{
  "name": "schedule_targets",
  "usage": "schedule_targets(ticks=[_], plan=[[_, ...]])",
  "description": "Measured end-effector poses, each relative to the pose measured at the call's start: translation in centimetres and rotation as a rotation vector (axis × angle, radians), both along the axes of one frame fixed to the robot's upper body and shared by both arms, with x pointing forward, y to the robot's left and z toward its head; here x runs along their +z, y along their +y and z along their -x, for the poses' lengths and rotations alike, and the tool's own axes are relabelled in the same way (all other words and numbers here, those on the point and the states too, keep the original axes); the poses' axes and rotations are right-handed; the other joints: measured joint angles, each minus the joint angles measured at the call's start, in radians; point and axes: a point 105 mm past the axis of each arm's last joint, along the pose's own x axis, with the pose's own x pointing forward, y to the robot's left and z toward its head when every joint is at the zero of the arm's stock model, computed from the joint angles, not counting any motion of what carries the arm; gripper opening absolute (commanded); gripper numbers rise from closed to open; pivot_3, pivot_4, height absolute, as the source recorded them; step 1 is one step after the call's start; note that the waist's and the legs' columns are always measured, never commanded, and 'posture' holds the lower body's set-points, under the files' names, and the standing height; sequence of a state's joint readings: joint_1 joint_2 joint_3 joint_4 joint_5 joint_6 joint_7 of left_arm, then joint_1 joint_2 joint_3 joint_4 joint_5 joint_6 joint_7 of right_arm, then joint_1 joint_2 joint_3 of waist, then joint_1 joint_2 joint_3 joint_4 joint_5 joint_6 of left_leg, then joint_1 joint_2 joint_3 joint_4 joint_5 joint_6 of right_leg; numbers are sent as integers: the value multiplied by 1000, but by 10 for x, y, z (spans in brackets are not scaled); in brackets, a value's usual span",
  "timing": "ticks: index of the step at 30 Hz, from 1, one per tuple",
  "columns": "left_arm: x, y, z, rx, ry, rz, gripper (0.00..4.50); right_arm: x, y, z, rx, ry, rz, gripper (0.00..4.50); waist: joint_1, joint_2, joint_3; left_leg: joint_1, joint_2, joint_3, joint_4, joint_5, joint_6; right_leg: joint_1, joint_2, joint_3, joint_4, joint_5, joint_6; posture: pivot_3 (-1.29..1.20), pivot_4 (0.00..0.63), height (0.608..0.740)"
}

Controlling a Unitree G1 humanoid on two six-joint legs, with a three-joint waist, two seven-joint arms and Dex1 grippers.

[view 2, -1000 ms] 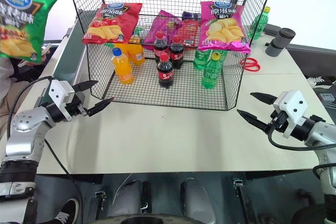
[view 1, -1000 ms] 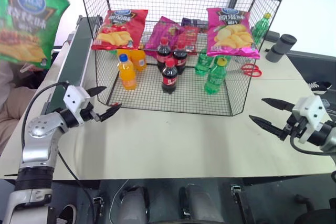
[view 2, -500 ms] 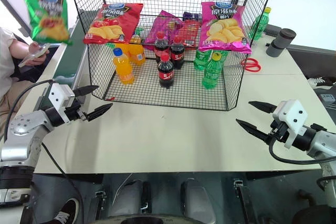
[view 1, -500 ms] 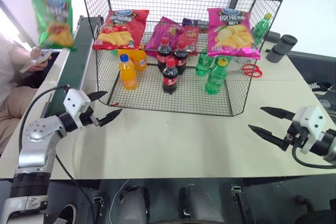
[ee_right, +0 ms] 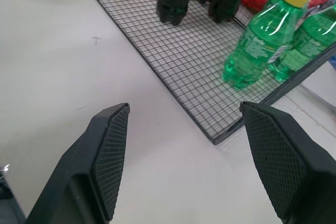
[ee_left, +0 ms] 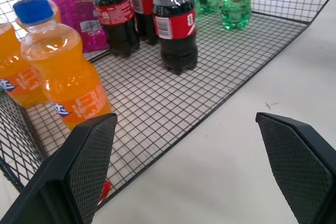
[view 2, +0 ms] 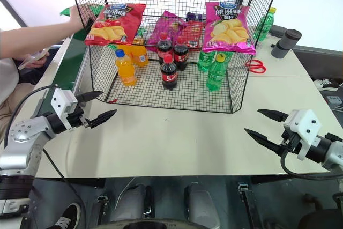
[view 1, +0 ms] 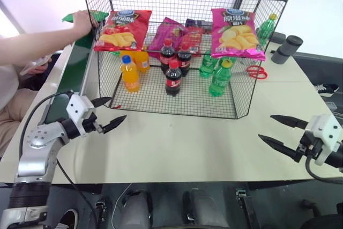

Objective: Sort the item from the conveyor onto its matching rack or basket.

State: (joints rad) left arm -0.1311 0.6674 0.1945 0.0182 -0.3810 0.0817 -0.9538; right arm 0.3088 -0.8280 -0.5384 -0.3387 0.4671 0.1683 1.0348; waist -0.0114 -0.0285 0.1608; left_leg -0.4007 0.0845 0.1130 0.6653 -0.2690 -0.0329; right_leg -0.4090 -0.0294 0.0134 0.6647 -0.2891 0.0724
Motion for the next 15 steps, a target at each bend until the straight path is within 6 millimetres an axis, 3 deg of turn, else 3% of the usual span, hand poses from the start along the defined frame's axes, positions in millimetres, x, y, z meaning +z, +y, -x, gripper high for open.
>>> schedule_targets(ticks=[15], plan=[[1, 0, 3, 17, 9, 2, 4500, 1, 1, 7, 8, 15, -1, 3485, 0, 0, 0, 2, 0, 0, 0, 0, 0, 1, 0, 1, 0, 0, -1, 0, 150, 740]])
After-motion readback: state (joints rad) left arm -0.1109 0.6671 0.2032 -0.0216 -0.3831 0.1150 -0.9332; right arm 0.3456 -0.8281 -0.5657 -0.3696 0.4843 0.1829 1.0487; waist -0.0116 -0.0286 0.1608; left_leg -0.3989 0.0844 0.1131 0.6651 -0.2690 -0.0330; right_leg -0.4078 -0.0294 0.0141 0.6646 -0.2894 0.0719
